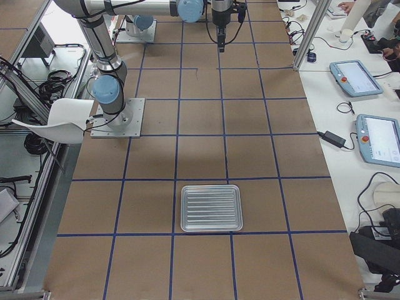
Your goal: Place bearing gear from tray to pile
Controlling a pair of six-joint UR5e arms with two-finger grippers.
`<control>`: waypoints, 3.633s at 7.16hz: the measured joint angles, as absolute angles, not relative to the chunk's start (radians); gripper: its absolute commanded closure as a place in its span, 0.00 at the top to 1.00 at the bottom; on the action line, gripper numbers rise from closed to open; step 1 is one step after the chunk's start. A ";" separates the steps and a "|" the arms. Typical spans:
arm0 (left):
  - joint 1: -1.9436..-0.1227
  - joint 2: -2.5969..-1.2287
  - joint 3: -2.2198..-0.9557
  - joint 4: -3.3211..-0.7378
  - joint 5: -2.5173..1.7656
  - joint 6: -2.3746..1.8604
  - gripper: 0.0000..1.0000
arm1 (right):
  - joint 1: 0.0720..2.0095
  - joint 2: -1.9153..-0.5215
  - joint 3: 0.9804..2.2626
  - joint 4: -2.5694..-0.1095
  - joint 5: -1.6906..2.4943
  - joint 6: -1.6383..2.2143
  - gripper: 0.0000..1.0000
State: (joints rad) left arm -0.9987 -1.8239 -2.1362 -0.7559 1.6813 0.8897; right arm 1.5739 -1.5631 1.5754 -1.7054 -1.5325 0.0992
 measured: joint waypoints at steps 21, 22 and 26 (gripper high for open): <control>-1.644 -1.671 -1.495 -1.529 1.591 0.065 1.00 | 1.579 -1.577 1.577 -1.688 -1.531 0.098 1.00; -1.615 -1.675 -1.496 -1.535 1.589 0.064 1.00 | 1.582 -1.578 1.577 -1.688 -1.531 0.100 1.00; -1.594 -1.680 -1.492 -1.538 1.586 0.051 1.00 | 1.582 -1.579 1.576 -1.688 -1.533 0.103 1.00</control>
